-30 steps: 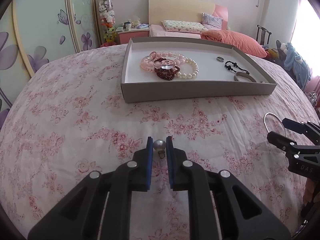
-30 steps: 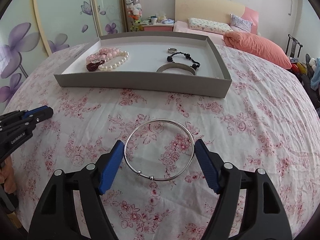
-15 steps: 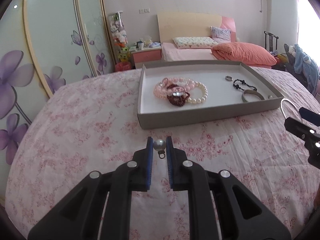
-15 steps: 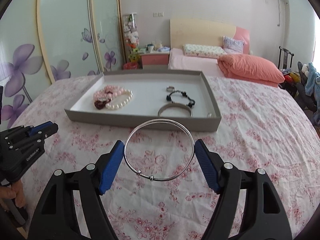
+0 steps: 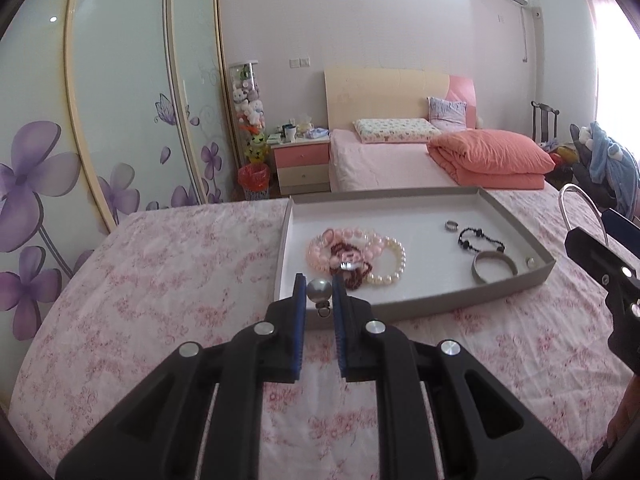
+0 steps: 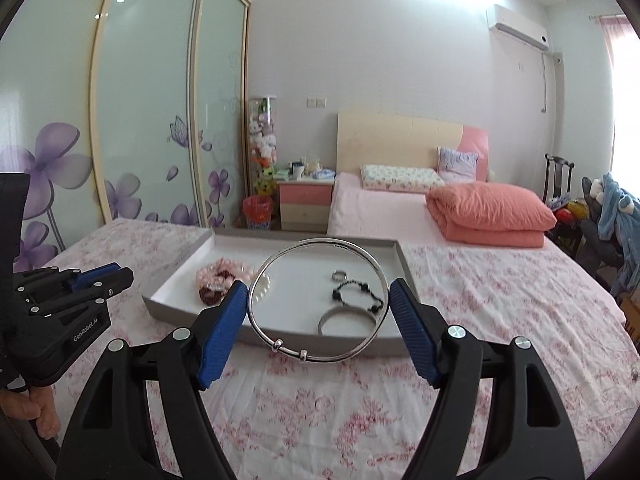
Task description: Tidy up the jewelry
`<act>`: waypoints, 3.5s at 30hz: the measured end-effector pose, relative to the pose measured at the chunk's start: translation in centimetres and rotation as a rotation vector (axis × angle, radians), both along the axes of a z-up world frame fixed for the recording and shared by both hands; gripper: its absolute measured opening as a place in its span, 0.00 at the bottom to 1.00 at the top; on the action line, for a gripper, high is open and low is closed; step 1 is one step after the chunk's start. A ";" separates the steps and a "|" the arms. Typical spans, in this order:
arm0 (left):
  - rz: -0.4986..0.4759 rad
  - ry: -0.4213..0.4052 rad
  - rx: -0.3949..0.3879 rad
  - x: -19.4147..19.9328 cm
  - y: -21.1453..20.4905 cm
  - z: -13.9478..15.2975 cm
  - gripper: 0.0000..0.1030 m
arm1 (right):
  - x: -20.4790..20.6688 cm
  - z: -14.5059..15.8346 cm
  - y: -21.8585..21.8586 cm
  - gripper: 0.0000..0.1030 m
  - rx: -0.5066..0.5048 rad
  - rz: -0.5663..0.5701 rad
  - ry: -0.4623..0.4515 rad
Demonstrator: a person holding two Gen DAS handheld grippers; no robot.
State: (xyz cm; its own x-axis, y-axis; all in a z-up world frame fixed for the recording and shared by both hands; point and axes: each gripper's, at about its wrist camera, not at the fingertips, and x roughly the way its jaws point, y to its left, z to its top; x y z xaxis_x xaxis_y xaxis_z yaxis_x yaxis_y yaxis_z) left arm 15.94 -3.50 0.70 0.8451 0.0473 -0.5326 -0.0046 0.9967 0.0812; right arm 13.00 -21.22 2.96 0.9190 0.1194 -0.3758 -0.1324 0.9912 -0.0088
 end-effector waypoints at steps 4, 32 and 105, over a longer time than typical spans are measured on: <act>0.012 -0.040 0.003 0.8 -0.1 1.1 0.13 | 0.5 0.8 0.1 0.71 0.000 -0.007 -0.041; -0.022 0.011 -0.078 11.1 -0.4 -0.7 0.13 | 10.1 -1.8 -0.2 0.71 0.015 -0.034 0.024; 0.007 -0.153 -0.058 -11.0 3.6 1.6 0.96 | -8.2 -0.2 -0.9 0.98 0.069 -0.022 0.014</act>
